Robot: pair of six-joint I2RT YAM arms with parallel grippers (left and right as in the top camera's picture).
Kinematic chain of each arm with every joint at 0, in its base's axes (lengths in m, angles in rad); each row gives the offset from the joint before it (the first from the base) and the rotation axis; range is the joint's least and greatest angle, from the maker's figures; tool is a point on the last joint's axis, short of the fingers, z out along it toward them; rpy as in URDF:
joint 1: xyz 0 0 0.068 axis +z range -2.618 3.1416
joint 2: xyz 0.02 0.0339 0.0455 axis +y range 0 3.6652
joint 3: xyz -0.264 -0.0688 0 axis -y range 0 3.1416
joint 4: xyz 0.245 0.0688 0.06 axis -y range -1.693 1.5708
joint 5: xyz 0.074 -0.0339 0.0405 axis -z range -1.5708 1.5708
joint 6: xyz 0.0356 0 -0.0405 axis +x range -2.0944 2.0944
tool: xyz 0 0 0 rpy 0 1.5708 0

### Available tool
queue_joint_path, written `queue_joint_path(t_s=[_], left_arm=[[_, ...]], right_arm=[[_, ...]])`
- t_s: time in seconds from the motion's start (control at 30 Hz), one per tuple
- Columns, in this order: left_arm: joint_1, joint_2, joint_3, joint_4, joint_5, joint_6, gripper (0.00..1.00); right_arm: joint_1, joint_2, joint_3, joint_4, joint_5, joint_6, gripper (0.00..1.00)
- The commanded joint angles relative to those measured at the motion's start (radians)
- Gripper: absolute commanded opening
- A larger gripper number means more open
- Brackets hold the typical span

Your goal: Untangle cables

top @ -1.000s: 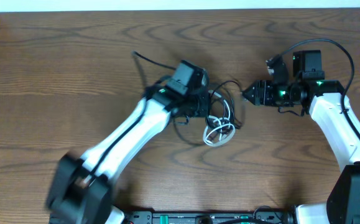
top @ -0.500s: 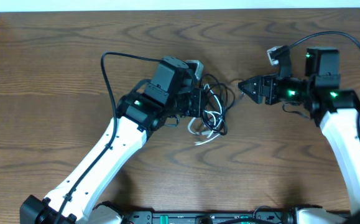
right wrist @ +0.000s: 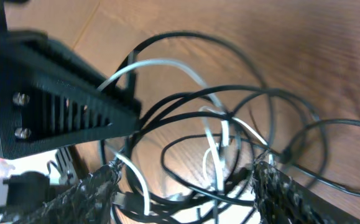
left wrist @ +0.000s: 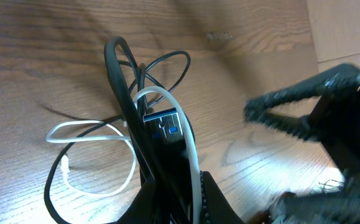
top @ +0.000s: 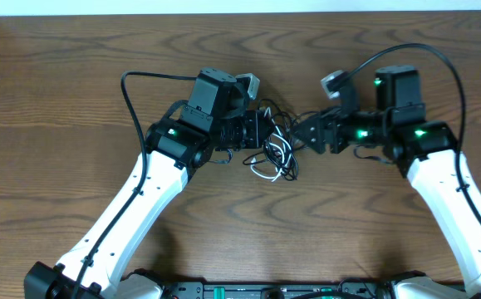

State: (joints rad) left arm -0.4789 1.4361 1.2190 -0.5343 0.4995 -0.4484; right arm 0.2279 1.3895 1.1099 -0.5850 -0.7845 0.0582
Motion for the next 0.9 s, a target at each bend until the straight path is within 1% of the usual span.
queue_joint_path(t_s=[0.0,0.23,0.37,0.5,0.63,0.73,0.77,0.87], left_arm=[[0.003,-0.003,0.012,0.010,0.025,-0.014,0.08],[0.003,-0.003,0.012,0.010,0.025,-0.021,0.08],[0.003,-0.003,0.012,0.010,0.026,-0.022,0.08],[0.003,-0.003,0.012,0.013,0.036,-0.030,0.08],[0.003,-0.003,0.012,0.013,0.037,-0.036,0.07],[0.003,-0.003,0.012,0.014,0.042,-0.040,0.07],[0.003,-0.003,0.012,0.014,0.043,-0.040,0.08],[0.003,-0.003,0.012,0.014,0.043,-0.044,0.07]], right_arm=[[0.058,0.010,0.002,-0.006,0.046,-0.054,0.69],[0.117,0.065,0.002,-0.040,0.069,-0.068,0.68],[0.150,0.121,0.002,-0.043,0.090,-0.068,0.63],[0.158,0.157,0.002,-0.016,0.083,-0.067,0.58],[0.179,0.177,0.002,0.030,0.056,-0.068,0.57],[0.193,0.186,0.002,0.056,0.056,-0.068,0.55],[0.197,0.189,0.002,0.066,0.056,-0.068,0.52],[0.199,0.197,0.002,0.078,0.056,-0.068,0.38]])
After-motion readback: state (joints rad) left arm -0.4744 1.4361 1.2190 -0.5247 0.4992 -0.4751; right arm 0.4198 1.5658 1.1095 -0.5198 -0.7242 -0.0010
